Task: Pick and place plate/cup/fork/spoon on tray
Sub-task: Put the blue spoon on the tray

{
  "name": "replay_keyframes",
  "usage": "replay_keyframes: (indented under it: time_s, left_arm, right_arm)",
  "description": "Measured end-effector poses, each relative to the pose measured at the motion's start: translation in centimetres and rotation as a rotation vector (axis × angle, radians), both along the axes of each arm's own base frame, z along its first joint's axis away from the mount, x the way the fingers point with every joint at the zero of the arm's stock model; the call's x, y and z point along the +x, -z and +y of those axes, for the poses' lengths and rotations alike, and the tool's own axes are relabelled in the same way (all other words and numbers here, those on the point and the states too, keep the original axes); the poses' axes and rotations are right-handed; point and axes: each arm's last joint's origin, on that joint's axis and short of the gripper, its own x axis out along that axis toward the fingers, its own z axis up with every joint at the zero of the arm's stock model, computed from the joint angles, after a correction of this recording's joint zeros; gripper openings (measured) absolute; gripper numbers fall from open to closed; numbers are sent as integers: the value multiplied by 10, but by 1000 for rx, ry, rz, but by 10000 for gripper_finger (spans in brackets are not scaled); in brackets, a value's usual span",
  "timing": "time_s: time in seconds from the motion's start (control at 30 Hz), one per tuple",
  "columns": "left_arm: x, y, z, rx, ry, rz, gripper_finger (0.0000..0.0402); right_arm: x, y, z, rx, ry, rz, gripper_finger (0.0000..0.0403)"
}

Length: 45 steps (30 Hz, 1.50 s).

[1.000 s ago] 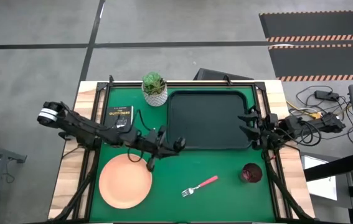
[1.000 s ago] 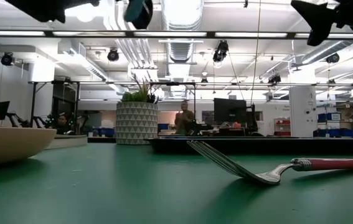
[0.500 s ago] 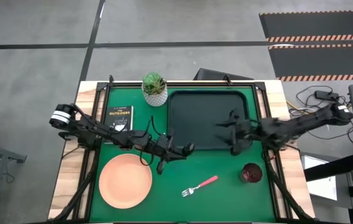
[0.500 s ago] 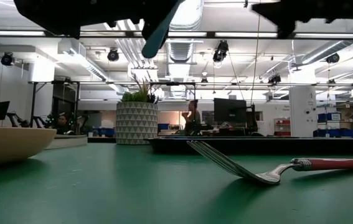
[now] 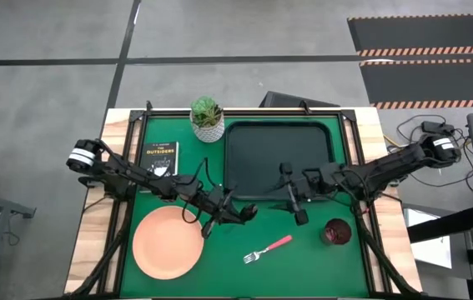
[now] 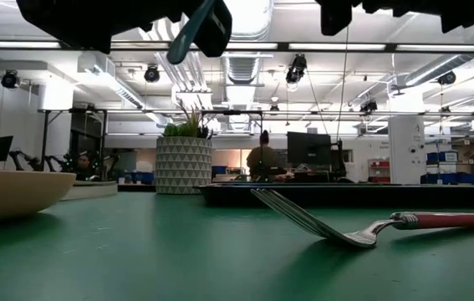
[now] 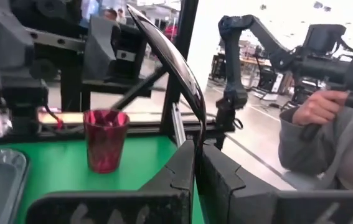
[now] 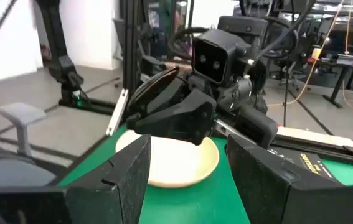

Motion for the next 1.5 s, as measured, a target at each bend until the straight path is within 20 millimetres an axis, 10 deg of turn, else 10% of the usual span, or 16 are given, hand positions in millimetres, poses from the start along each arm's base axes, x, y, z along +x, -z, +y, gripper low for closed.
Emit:
replay_keyframes:
  time_s: [0.3,0.7,1.2,1.5]
  left_arm:
    - [-3,6,0,6,2,25,0]
    - [-4,10,-9,10,82,72,0]
    - [-3,-11,-28,-209,288,138,0]
    - [6,-13,-34,-507,377,226,0]
  right_arm:
    - [10,6,2,-74,-7,-18,188]
    - [6,9,2,-76,-13,21,42]
    - [6,-7,34,-416,-117,-235,223]
    - [17,-8,59,-697,-25,-286,243]
